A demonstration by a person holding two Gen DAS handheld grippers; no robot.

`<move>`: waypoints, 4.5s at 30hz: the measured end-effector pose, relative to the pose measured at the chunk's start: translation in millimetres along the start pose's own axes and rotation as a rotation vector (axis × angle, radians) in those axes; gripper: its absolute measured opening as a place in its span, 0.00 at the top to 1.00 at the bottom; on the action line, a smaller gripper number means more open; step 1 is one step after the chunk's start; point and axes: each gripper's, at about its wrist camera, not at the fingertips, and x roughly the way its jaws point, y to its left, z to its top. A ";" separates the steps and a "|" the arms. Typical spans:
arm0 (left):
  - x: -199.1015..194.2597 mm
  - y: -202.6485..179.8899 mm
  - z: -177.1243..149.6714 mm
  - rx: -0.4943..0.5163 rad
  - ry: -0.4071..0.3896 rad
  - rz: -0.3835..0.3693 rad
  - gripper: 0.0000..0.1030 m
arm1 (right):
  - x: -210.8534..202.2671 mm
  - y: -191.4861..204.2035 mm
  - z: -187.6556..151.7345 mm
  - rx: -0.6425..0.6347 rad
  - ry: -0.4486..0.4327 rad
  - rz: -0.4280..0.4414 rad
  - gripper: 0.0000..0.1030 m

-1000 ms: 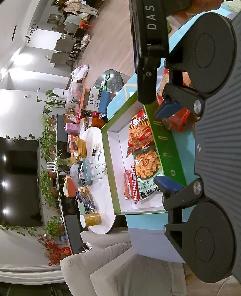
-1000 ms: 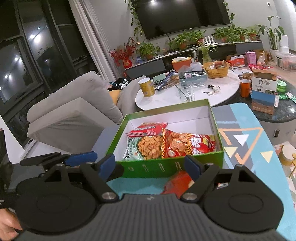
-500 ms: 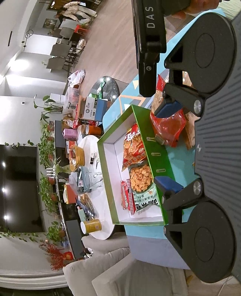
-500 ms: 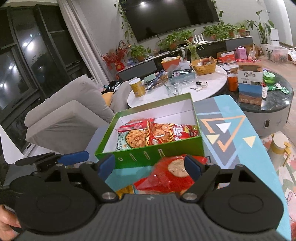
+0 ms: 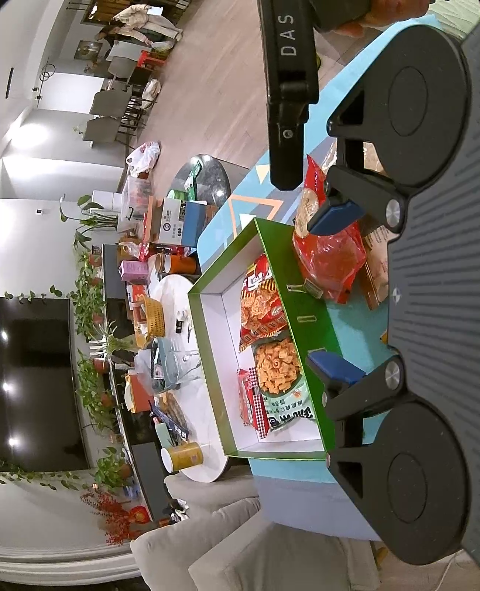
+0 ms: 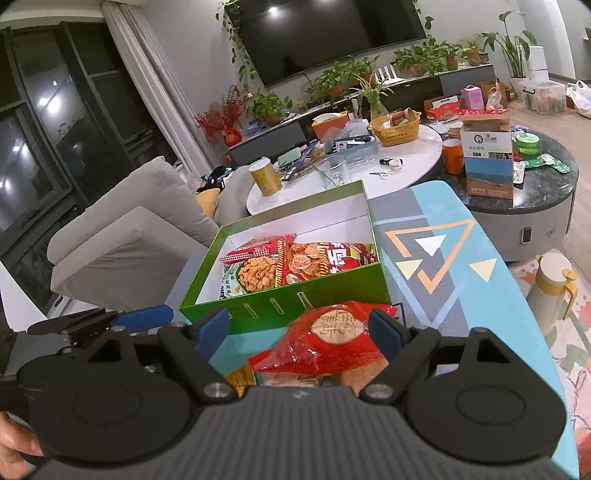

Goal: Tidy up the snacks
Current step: 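Close the right gripper on the large red bag's edge, then lift the large red bag with the right gripper toward the green box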

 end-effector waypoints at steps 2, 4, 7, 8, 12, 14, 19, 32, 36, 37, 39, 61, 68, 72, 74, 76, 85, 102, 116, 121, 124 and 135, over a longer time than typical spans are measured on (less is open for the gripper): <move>1.4 -0.5 -1.7 -0.001 0.008 -0.003 0.35 | 0.9 -2.3 -1.1 0.007 0.005 -0.001 0.39; 2.2 -2.0 -3.1 0.003 0.013 -0.007 0.35 | 2.0 -4.0 -2.4 0.010 0.015 -0.006 0.39; 4.4 -3.4 -6.2 0.004 0.021 -0.003 0.35 | 1.3 -7.5 -3.9 0.003 0.023 -0.014 0.39; 4.6 -3.5 -7.3 0.001 0.021 -0.006 0.34 | 0.4 -9.2 -4.4 0.003 0.025 -0.019 0.39; 8.2 -5.9 -14.2 0.002 0.042 -0.027 0.33 | -2.1 -18.5 -6.0 0.023 0.028 -0.035 0.39; 12.0 -9.7 -17.3 0.018 0.055 -0.035 0.32 | -1.3 -23.7 -6.2 0.036 0.035 -0.043 0.39; 29.6 -21.5 -21.2 0.044 0.089 -0.055 0.32 | 9.4 -34.6 -5.1 0.062 0.074 -0.046 0.39; 82.2 -29.3 -14.8 0.035 0.157 -0.087 0.31 | 62.6 -51.3 10.1 0.120 0.187 0.002 0.39; 99.4 -30.3 -12.2 0.030 0.183 -0.102 0.30 | 75.6 -54.8 9.8 0.143 0.215 0.028 0.39; 102.1 -30.4 -12.4 0.029 0.187 -0.115 0.30 | 78.4 -55.0 9.5 0.148 0.221 0.039 0.39; 105.9 -30.9 -12.8 0.030 0.193 -0.134 0.30 | 82.6 -55.6 8.2 0.150 0.234 0.044 0.39; 12.7 -52.1 10.3 0.093 -0.015 -0.253 0.49 | 7.2 -5.7 22.5 0.094 0.108 0.158 0.40; -7.4 -53.1 15.8 0.147 -0.068 -0.177 0.39 | -14.3 20.1 35.4 -0.022 0.006 0.125 0.40; 7.2 -27.9 8.6 0.050 -0.019 -0.122 0.30 | -7.3 -7.6 33.3 -0.005 0.039 0.044 0.40; 18.1 -15.4 5.5 -0.016 0.026 -0.129 0.30 | 0.6 -23.2 30.1 0.035 0.068 -0.003 0.40; 28.2 -7.5 1.8 -0.062 0.059 -0.136 0.30 | 9.6 -35.3 24.5 0.066 0.100 -0.011 0.40; 63.7 -13.1 -23.9 -0.079 0.191 -0.193 0.24 | 43.1 -60.4 8.1 0.164 0.245 0.029 0.40; 45.8 -0.4 -39.2 -0.143 0.201 -0.235 0.21 | 56.4 -23.5 -5.0 0.008 0.363 0.055 0.39; 75.6 -31.8 -54.7 -0.040 0.291 -0.283 0.30 | 61.4 -10.0 -13.2 -0.083 0.371 -0.005 0.40; 77.7 -27.3 -53.4 -0.072 0.279 -0.291 0.39 | 58.3 -8.4 -14.7 -0.092 0.374 0.009 0.40; 70.3 -23.3 -51.5 -0.083 0.260 -0.290 0.41 | 54.1 -7.5 -12.0 -0.056 0.381 0.048 0.43; 26.3 -16.5 -27.8 -0.070 0.152 -0.245 0.42 | 28.5 15.8 11.3 -0.067 0.258 0.106 0.43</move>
